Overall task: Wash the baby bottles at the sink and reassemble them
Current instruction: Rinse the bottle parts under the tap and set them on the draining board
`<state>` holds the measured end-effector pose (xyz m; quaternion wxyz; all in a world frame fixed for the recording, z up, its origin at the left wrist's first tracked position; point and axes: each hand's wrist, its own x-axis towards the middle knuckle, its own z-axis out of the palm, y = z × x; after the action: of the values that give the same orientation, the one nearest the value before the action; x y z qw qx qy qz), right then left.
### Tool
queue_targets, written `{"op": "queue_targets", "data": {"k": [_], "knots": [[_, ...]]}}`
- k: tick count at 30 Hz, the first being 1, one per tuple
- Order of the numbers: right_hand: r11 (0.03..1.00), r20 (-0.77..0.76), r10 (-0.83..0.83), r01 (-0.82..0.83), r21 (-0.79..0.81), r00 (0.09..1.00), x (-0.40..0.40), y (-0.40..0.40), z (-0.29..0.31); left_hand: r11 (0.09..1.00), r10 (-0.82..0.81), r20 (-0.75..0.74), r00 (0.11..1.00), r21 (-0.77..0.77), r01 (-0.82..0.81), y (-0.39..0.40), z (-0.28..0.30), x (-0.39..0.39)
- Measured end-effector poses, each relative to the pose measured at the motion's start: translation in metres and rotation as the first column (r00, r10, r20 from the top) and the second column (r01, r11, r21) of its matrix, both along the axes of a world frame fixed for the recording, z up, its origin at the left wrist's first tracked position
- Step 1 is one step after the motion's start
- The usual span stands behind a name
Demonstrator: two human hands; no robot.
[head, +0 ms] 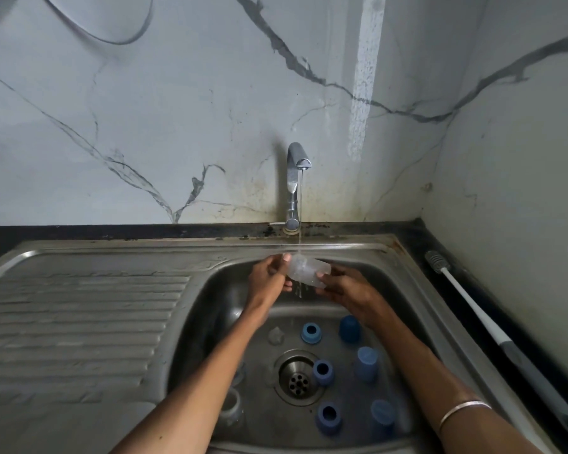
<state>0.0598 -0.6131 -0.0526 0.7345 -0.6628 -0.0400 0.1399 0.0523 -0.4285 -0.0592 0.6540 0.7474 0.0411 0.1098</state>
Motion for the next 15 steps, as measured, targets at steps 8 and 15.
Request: {"op": "queue_targets", "data": {"k": [8,15], "knots": [[0.993,-0.005,-0.118,0.118,0.029,0.993,-0.0005,0.0059,-0.0002,0.996,-0.041,0.016,0.999,-0.074,0.042,0.0031,0.0001,0.0037],[0.989,-0.053,-0.056,0.063,0.136,0.997,0.0005,0.0048,0.0024,0.998,-0.006,0.050,0.999,-0.061,0.009,0.0038,-0.0034,0.0036]]}}
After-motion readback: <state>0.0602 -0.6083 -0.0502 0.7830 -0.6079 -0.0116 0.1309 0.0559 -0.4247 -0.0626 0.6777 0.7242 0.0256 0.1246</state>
